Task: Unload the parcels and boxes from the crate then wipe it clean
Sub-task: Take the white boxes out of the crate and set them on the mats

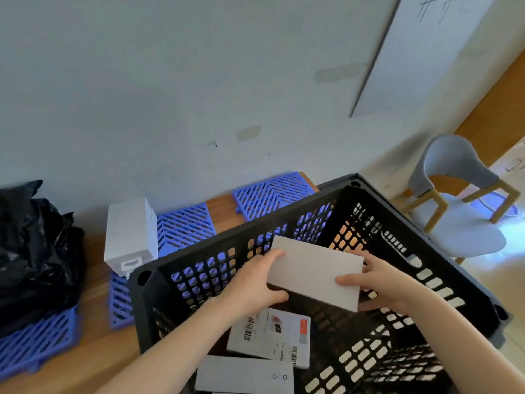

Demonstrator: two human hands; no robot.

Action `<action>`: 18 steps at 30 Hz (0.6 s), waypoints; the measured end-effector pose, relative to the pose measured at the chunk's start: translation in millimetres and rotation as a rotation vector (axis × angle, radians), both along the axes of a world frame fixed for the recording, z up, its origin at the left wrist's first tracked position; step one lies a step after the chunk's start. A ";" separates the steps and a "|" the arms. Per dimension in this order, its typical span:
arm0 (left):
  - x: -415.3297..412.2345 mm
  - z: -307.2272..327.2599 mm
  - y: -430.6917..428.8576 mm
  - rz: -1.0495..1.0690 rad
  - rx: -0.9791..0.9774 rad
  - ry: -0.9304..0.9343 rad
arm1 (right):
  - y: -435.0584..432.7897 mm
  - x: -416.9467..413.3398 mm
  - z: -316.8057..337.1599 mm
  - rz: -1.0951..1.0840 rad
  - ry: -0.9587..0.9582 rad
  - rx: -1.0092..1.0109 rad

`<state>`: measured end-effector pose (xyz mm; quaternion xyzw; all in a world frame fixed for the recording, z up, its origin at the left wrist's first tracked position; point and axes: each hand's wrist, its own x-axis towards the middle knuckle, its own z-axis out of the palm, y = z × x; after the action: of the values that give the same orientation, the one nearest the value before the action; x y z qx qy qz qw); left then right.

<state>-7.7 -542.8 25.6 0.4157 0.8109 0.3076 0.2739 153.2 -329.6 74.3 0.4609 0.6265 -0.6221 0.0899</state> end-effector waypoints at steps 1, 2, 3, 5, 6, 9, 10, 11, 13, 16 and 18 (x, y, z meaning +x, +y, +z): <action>-2.8 8.2 -4.3 0.009 0.025 0.030 | -4.3 1.4 7.0 0.008 0.031 -0.008; -5.3 16.0 -9.8 0.020 0.047 0.056 | -8.6 2.9 13.8 0.012 0.065 -0.020; -8.0 23.5 -16.1 0.032 0.070 0.075 | -13.2 4.2 20.3 0.017 0.100 -0.032; -13.8 38.3 -31.0 0.051 0.131 0.097 | -23.8 5.4 32.4 0.032 0.163 -0.049; -16.8 45.9 -38.9 0.055 0.164 0.098 | -29.8 5.5 37.7 0.045 0.192 -0.058; -25.4 66.7 -61.5 0.075 0.252 0.088 | -49.0 2.7 51.5 0.068 0.254 -0.080; -27.7 72.6 -68.6 0.081 0.271 0.086 | -55.1 1.2 56.0 0.073 0.270 -0.087; -29.5 77.7 -75.2 0.086 0.287 0.082 | -60.8 -0.5 60.8 0.082 0.287 -0.090; -33.8 85.9 -88.2 0.100 0.330 0.080 | -71.4 -4.6 71.0 0.101 0.323 -0.086; -44.3 95.5 -105.6 0.142 0.405 0.092 | -87.0 -14.4 84.6 0.111 0.379 -0.074; -55.3 101.7 -116.7 0.195 0.450 0.108 | -98.5 -26.7 91.8 0.114 0.412 -0.070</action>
<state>-63.0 -659.4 127.3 0.4020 0.7715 0.4829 0.0997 126.5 -428.1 166.1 0.2845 0.6346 -0.7184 0.0108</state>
